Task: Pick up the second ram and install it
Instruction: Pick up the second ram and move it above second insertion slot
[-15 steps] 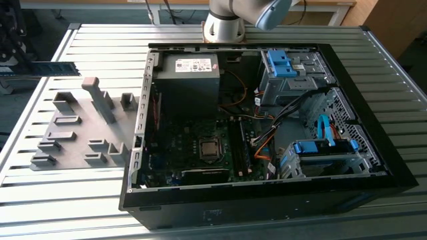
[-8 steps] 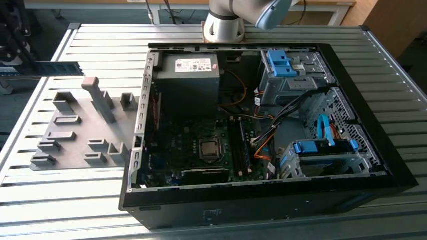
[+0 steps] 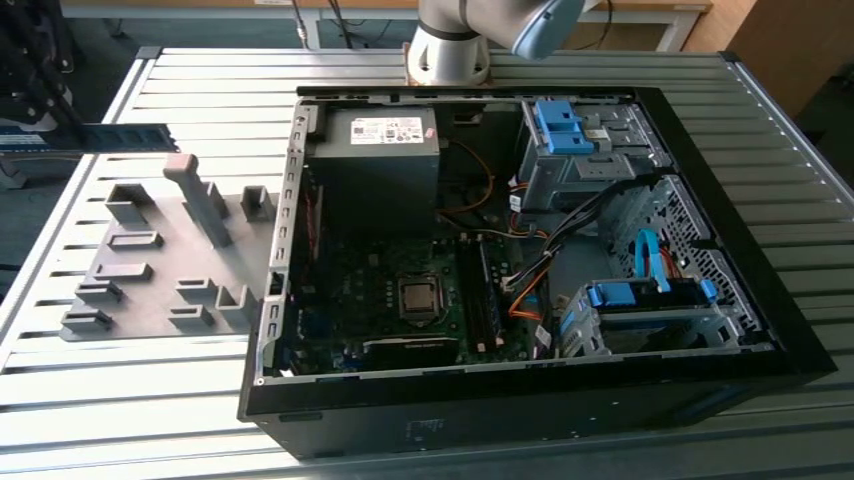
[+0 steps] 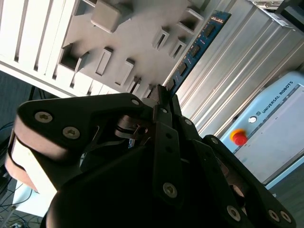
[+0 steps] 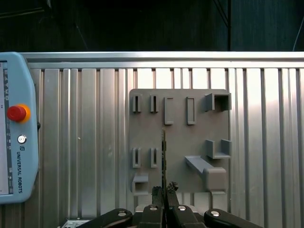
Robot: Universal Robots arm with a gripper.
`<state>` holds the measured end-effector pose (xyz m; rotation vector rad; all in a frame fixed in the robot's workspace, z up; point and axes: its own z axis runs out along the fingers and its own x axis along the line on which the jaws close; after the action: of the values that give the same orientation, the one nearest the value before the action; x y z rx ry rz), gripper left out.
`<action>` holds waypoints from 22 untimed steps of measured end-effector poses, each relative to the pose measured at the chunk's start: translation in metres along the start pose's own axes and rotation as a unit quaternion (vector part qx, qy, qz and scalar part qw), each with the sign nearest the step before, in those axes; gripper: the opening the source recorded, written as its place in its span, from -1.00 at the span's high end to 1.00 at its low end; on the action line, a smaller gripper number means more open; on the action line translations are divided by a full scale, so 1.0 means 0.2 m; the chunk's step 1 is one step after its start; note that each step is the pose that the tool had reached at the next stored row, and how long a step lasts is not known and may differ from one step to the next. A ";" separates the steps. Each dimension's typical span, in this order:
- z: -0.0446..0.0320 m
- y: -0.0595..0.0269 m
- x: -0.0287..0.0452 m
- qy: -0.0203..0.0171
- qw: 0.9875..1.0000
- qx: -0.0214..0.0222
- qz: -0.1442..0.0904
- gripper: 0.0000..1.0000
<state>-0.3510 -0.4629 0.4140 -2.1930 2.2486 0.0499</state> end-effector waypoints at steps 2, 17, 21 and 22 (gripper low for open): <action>0.000 -0.009 0.000 0.000 1.000 0.000 0.000 0.73; 0.000 -0.074 -0.002 0.000 1.000 0.000 0.000 0.73; 0.001 -0.087 -0.002 0.000 1.000 0.000 0.000 0.73; 0.001 -0.091 -0.002 0.000 1.000 0.000 0.000 0.73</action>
<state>-0.3329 -0.4629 0.4135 -2.1931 2.2485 0.0499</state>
